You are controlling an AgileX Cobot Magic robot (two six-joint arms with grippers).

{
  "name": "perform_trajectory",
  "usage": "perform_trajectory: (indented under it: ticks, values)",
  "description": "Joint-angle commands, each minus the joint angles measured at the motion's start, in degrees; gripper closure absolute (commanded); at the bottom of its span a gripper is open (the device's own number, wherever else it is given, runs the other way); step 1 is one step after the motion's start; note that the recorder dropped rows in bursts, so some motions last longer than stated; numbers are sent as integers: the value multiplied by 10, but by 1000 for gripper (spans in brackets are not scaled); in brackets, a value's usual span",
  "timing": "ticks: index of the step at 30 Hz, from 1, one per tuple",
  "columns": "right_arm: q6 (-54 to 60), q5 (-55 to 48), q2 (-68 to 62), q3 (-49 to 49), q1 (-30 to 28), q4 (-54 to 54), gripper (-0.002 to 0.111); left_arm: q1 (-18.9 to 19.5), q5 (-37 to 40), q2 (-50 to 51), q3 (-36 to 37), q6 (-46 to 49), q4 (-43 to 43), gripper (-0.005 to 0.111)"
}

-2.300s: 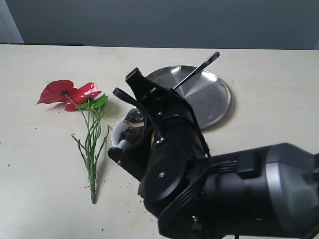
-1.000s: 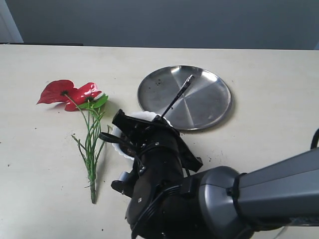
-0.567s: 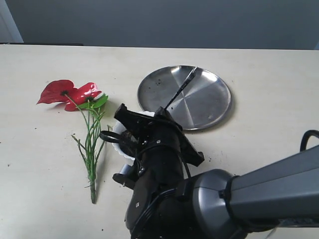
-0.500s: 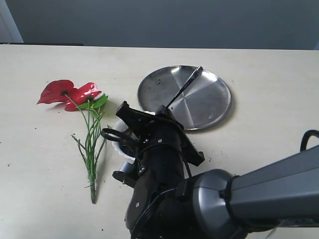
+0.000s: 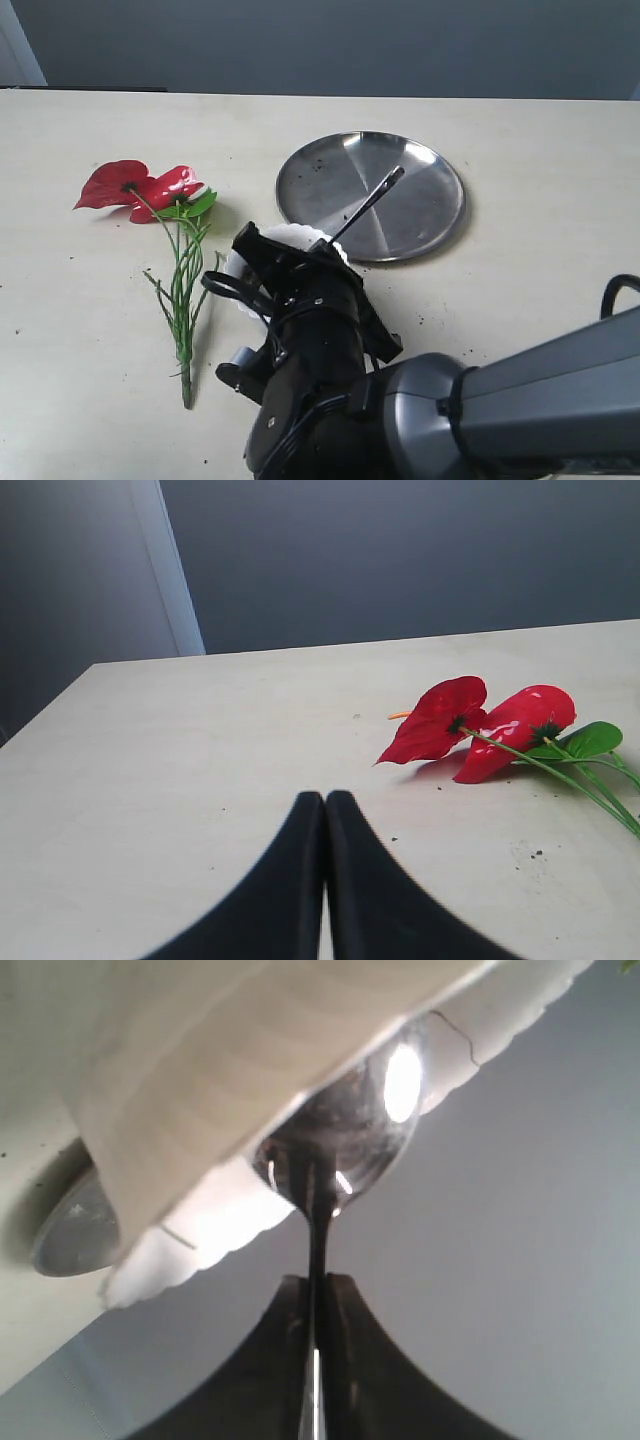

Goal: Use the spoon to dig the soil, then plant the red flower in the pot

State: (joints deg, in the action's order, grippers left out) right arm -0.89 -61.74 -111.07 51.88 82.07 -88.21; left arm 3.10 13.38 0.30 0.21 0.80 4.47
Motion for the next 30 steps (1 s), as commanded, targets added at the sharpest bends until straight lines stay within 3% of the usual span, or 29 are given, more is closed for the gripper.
perform_trajectory:
  ticks: [1, 11, 16, 30]
  values:
    - [-6, -31, 1, -1, -14, -3, 109, -4, -1, -3, -2, -2, -4, 106]
    - [-52, 6, 57, -1, 26, 43, 109, -4, -1, -3, -2, -2, -4, 106]
    - [66, 52, 50, -1, 12, 142, 109, -4, -1, -3, -2, -2, -4, 106]
    - [-31, 0, 45, -1, -2, 38, 109, -4, -1, -3, -2, -2, -4, 106]
